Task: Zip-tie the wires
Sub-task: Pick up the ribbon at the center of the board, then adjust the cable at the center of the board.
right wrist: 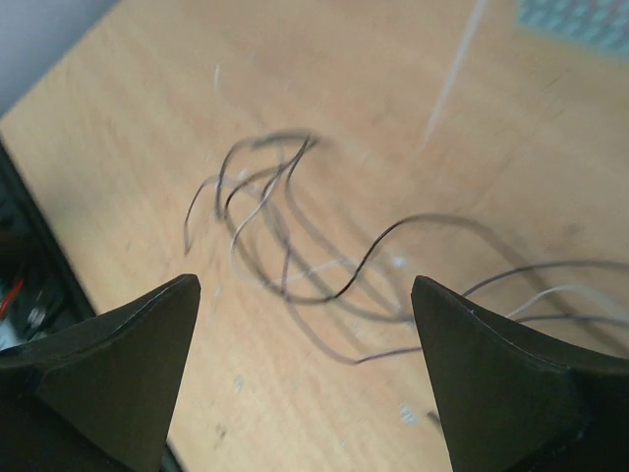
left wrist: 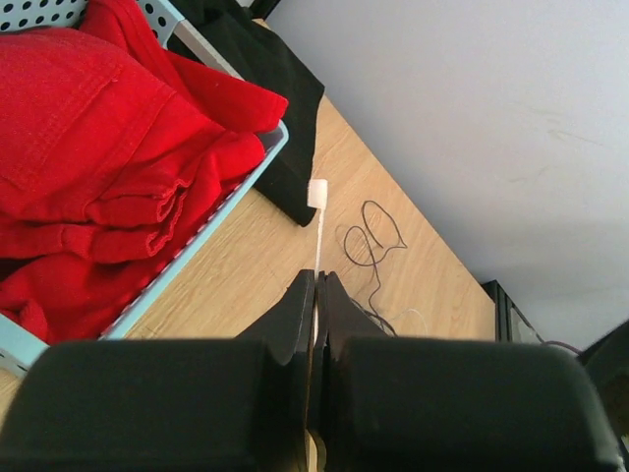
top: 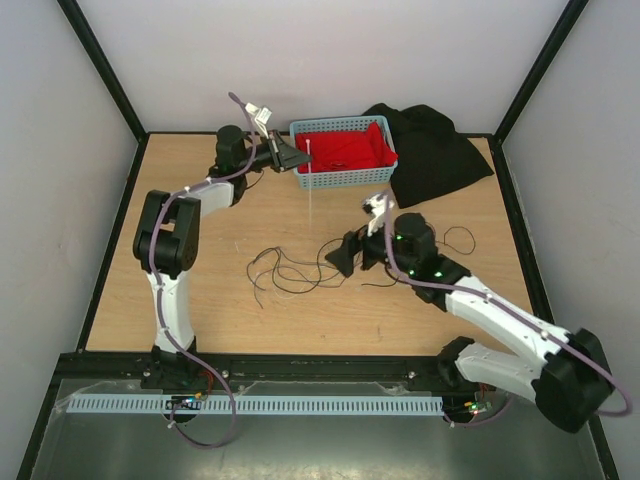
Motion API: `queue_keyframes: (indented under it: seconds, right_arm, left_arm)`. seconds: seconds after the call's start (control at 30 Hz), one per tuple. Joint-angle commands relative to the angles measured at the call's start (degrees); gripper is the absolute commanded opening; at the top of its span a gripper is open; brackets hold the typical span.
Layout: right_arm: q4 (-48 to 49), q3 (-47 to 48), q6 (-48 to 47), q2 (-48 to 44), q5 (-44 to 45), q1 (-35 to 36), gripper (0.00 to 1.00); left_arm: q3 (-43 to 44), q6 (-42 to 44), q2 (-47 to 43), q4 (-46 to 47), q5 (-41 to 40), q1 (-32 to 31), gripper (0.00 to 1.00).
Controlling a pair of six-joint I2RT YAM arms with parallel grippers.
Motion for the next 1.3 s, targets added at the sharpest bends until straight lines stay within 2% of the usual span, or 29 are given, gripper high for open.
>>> queue_keyframes:
  seconds: [0.0, 0.13, 0.43, 0.97, 1.27]
  right_arm:
    - [-1.97, -0.55, 4.19, 5.54, -7.88, 4.68, 0.99]
    - [0.1, -1.99, 5.68, 10.93, -6.13, 11.39, 0.99]
    - [2.83, -0.77, 7.18, 23.27, -3.51, 18.03, 0.99]
    - [0.24, 11.6, -0.26, 42.07, 0.76, 19.21, 0.99]
    - [-3.14, 25.93, -7.11, 55.15, 3.69, 19.13, 0.99]
  left_arm:
    - [2.82, 2.68, 2.07, 2.57, -0.36, 0.5, 0.0]
    - [2.57, 3.61, 3.65, 2.6, -0.49, 1.11, 0.0]
    - [-0.1, 4.18, 4.04, 2.65, 0.29, 2.18, 0.0]
    - [-3.99, 4.71, 3.36, 3.99, 1.13, 3.2, 0.0]
    - [-5.58, 5.16, 3.72, 4.67, 1.54, 4.08, 0.0]
